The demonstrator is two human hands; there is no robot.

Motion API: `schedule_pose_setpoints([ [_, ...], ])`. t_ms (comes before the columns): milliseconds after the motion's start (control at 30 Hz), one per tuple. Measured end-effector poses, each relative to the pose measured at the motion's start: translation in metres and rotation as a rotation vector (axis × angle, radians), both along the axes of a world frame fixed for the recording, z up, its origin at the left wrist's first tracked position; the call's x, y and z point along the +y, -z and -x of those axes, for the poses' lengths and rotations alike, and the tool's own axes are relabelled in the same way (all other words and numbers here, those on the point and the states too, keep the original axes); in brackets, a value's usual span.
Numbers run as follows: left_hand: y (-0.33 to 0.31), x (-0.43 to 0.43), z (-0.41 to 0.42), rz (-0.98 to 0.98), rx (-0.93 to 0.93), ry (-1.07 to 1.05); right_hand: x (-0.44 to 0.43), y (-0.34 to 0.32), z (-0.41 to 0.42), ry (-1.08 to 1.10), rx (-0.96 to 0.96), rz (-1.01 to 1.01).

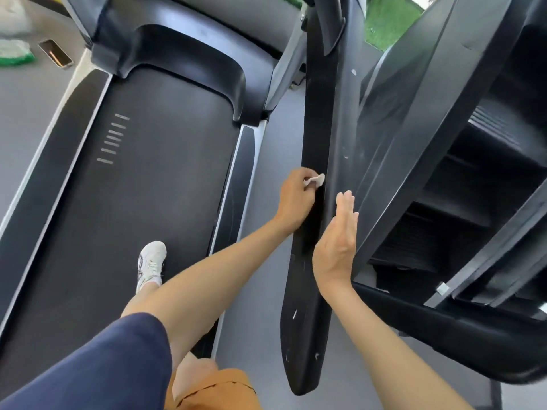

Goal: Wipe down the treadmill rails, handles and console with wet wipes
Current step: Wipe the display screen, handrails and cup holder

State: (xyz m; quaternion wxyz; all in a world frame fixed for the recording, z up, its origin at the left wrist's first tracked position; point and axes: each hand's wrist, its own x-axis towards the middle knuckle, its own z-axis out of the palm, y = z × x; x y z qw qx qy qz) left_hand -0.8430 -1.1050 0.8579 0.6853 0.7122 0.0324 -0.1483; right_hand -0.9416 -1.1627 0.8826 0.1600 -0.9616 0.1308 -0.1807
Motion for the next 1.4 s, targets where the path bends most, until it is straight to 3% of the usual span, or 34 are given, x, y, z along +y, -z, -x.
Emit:
schedule_pose_setpoints([
  [100,-0.013,-0.001,0.017,0.029,-0.005,-0.060,0.000,0.000,0.000,-0.002,0.001,0.011],
  [267,0.020,0.029,0.115,0.006,0.118,0.078,0.002,-0.004,0.001,-0.012,0.024,0.023],
  [367,0.018,0.022,0.083,0.006,0.184,0.062,0.001,-0.004,0.001,-0.013,0.044,0.026],
  [567,0.015,0.003,-0.002,-0.016,0.127,-0.013,0.000,-0.002,0.001,-0.009,0.043,0.030],
  [800,0.047,0.042,0.122,-0.091,0.261,0.273,0.001,-0.002,0.001,-0.010,0.038,0.043],
  [867,0.039,0.039,0.093,-0.095,0.244,0.283,0.001,-0.003,0.001,-0.007,0.044,0.049],
  [1000,0.010,0.007,-0.008,-0.067,0.163,0.102,0.002,-0.004,0.001,-0.008,0.041,0.047],
  [1100,-0.004,-0.008,-0.040,-0.037,0.088,0.021,0.002,-0.003,0.000,-0.007,0.035,0.047],
  [1300,0.018,0.030,0.097,-0.039,-0.064,0.178,0.003,-0.004,0.000,-0.018,0.031,0.025],
  [1400,0.028,0.033,0.090,-0.055,-0.028,0.202,0.002,-0.004,0.000,-0.012,0.046,0.035],
])
